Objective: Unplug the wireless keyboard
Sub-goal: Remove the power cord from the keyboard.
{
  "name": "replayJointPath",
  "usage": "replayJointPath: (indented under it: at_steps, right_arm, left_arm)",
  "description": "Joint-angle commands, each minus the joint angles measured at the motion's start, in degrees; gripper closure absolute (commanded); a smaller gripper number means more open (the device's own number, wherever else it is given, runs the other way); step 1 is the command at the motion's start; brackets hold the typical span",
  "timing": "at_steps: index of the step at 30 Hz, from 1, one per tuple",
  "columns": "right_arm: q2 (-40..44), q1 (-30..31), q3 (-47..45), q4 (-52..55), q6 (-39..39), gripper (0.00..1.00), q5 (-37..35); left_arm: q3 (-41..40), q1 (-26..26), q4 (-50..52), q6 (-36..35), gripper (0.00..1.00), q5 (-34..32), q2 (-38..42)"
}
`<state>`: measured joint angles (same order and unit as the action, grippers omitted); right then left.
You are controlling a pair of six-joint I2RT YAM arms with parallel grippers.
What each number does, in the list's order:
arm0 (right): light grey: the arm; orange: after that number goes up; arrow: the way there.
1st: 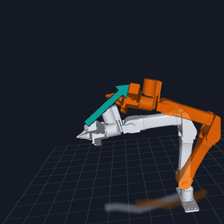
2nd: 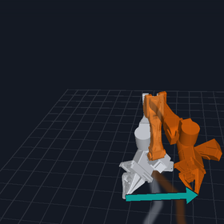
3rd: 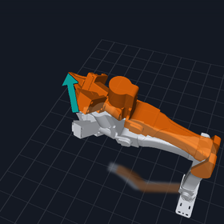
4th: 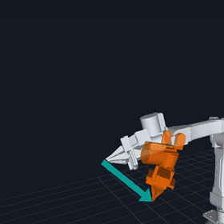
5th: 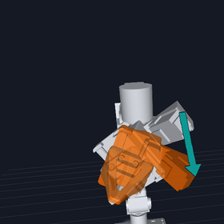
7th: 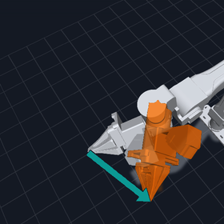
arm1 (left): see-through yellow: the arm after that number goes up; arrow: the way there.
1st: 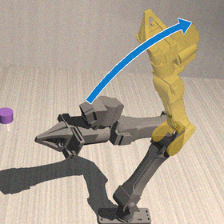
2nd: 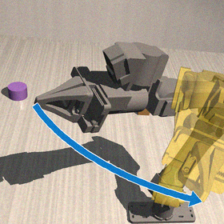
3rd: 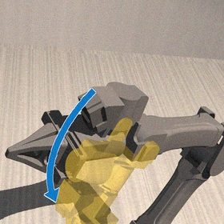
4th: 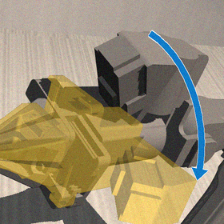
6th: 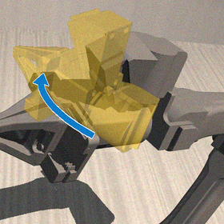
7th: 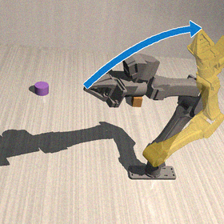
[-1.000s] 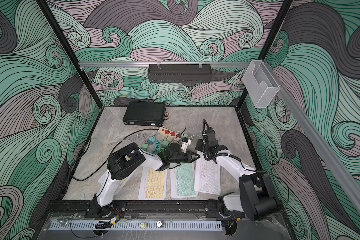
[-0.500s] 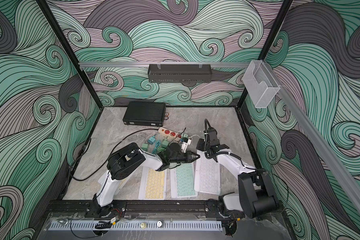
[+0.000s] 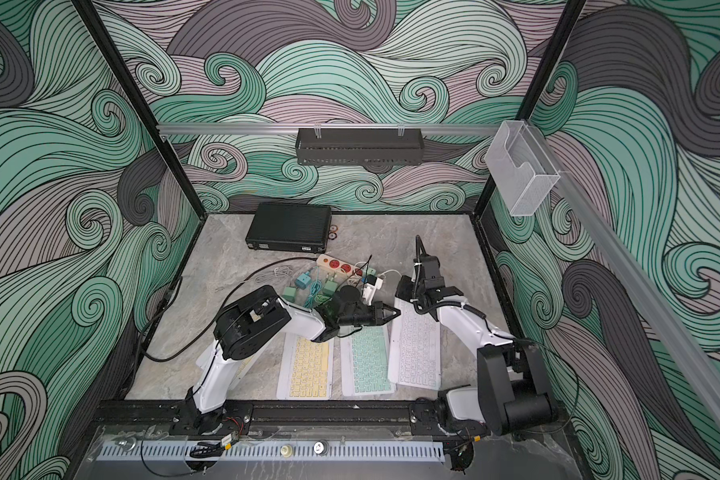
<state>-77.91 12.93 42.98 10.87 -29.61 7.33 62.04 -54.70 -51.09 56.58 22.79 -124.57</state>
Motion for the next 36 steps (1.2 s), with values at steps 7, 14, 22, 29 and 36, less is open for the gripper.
replayJointPath:
  at_steps: [7,14,22,29,36]
  right_arm:
    - [-0.05,4.69,4.28,1.43,3.46,1.00,-9.87]
    - [-0.04,3.54,2.54,-3.51,1.93,1.00,-7.13]
    - [-0.32,0.15,1.41,-7.23,-1.29,1.00,4.54]
    - [-1.10,0.23,2.28,-4.05,-0.64,1.00,1.44]
    - [0.87,0.11,-0.06,-3.50,-2.14,1.00,-5.93]
  left_arm:
    - [0.63,-1.03,1.61,-4.39,1.00,0.24,-0.32]
    - [0.78,-1.29,1.63,-4.39,1.00,0.38,-0.23]
    - [0.71,-1.55,1.85,-4.63,1.00,0.07,-0.30]
    - [0.54,-1.49,1.99,-4.66,1.00,-0.26,-0.15]
    - [-0.52,-1.77,3.23,-0.78,1.00,-9.66,1.09]
